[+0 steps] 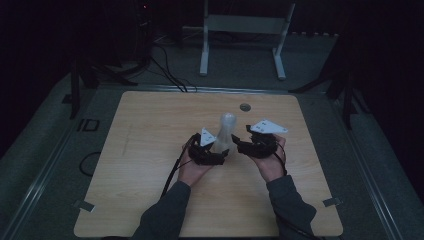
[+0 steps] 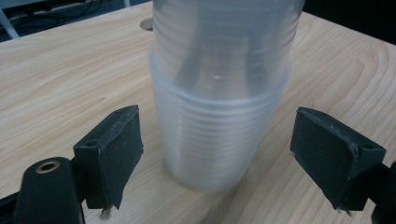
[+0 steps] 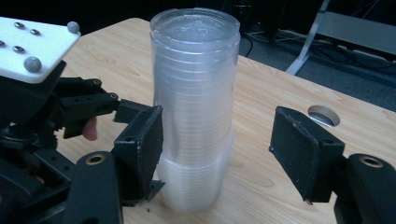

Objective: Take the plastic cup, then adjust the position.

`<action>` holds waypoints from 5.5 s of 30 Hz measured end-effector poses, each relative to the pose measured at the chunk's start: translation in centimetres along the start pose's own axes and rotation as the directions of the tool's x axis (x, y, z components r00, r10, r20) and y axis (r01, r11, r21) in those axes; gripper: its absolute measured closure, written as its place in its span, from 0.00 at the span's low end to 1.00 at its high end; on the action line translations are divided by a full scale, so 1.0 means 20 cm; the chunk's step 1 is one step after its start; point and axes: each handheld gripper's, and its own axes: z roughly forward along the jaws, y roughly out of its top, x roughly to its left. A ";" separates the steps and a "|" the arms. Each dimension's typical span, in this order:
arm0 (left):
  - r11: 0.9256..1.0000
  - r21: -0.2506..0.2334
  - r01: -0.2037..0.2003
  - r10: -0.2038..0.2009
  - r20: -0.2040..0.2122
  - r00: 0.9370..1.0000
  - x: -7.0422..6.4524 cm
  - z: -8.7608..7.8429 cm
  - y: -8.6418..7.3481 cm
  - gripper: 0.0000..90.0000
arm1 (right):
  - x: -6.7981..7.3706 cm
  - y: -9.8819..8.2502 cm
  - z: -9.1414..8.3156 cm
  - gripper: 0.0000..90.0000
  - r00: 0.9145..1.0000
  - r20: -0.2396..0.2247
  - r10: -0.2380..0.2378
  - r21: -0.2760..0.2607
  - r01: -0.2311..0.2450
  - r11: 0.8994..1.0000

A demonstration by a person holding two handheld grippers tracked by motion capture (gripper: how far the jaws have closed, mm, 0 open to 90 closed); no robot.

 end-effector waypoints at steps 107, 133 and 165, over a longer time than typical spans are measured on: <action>0.999 -0.037 -0.005 0.004 -0.023 1.000 -0.05 0.07 0.01 0.22 | 0.00 0.33 0.02 0.44 0.996 -0.079 0.043 -0.148 -0.054 0.987; 1.000 -0.027 0.006 -0.007 -0.029 1.000 -0.03 -0.03 -0.02 0.28 | -0.07 0.40 -0.16 0.44 0.999 -0.039 0.030 -0.203 -0.037 0.979; 0.998 -0.064 0.010 -0.013 -0.043 0.999 -0.03 -0.12 -0.04 0.28 | -0.19 0.21 -0.28 0.44 0.995 0.026 0.092 -0.199 -0.085 0.976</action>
